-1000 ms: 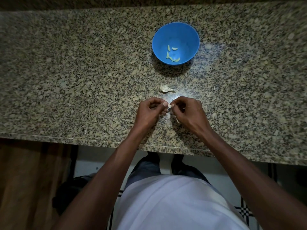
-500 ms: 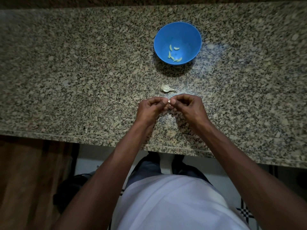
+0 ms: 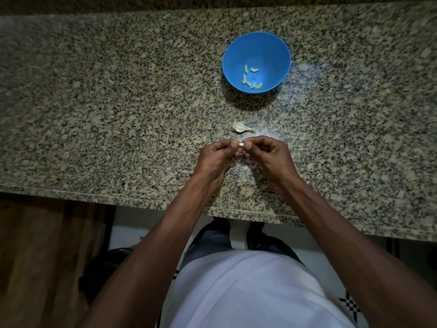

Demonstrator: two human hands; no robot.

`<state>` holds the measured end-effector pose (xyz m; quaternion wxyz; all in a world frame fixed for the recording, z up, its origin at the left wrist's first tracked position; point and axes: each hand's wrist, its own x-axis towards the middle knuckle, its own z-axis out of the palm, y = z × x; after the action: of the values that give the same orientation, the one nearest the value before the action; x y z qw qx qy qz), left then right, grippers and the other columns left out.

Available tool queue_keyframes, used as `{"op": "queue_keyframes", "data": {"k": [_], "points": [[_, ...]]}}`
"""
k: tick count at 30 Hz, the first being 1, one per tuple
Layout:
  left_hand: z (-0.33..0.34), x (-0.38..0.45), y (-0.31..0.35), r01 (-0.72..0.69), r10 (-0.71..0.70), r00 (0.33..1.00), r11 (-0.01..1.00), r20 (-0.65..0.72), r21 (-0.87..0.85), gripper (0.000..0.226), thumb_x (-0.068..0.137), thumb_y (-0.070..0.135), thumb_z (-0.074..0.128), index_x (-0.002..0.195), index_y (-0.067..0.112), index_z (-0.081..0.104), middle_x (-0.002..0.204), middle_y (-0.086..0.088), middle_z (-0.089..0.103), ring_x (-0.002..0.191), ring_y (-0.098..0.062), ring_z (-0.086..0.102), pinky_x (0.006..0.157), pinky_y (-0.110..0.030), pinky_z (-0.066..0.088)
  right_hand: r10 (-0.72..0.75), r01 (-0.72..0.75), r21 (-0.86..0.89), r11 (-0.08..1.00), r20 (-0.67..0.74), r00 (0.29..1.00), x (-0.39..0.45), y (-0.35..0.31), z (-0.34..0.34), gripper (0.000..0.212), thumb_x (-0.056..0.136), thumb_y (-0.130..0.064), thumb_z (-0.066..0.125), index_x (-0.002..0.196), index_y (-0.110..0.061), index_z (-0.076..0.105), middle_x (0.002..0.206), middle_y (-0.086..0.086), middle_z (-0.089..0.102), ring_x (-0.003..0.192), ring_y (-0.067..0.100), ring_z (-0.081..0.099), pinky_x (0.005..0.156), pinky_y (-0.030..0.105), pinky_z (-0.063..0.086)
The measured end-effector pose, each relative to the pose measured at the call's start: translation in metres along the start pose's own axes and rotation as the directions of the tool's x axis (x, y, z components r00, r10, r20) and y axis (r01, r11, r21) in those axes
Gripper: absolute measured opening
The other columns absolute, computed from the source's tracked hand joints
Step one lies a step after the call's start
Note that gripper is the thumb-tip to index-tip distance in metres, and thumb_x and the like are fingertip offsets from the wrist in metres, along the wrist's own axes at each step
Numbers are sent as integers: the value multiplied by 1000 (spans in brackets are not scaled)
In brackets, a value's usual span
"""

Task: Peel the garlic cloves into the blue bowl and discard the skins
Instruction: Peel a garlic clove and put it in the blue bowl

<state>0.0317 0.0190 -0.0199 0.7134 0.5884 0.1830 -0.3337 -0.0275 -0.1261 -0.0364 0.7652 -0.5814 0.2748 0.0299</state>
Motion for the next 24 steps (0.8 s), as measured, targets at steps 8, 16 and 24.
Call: {"op": "queue_keyframes", "data": {"k": [8, 16, 24], "points": [[6, 2, -5, -46, 19, 978, 991, -207, -127, 10, 94, 3, 69, 102, -2, 73, 85, -8, 74, 72, -12, 69, 67, -21, 59, 77, -49, 202, 978, -132, 988, 1, -5, 4, 8, 94, -3, 72, 102, -1, 73, 93, 13, 78, 84, 18, 76, 81, 28, 63], [4, -8, -6, -171, 197, 970, 970, -145, 172, 25, 87, 4, 79, 108, -7, 70, 99, -12, 77, 85, -14, 75, 78, -28, 62, 175, -165, 209, 964, -29, 984, 5, -9, -1, 15, 93, -15, 76, 105, -6, 77, 85, 8, 75, 72, 16, 68, 77, 35, 57], [3, -13, -10, -264, 279, 960, 932, -26, 247, 28, 85, -1, 80, 111, -5, 72, 105, -10, 77, 98, -14, 76, 81, -21, 58, 179, -180, 174, 968, 20, 984, 0, -4, -5, 26, 93, -11, 74, 118, -4, 76, 107, 12, 78, 87, 15, 72, 79, 26, 59]]}}
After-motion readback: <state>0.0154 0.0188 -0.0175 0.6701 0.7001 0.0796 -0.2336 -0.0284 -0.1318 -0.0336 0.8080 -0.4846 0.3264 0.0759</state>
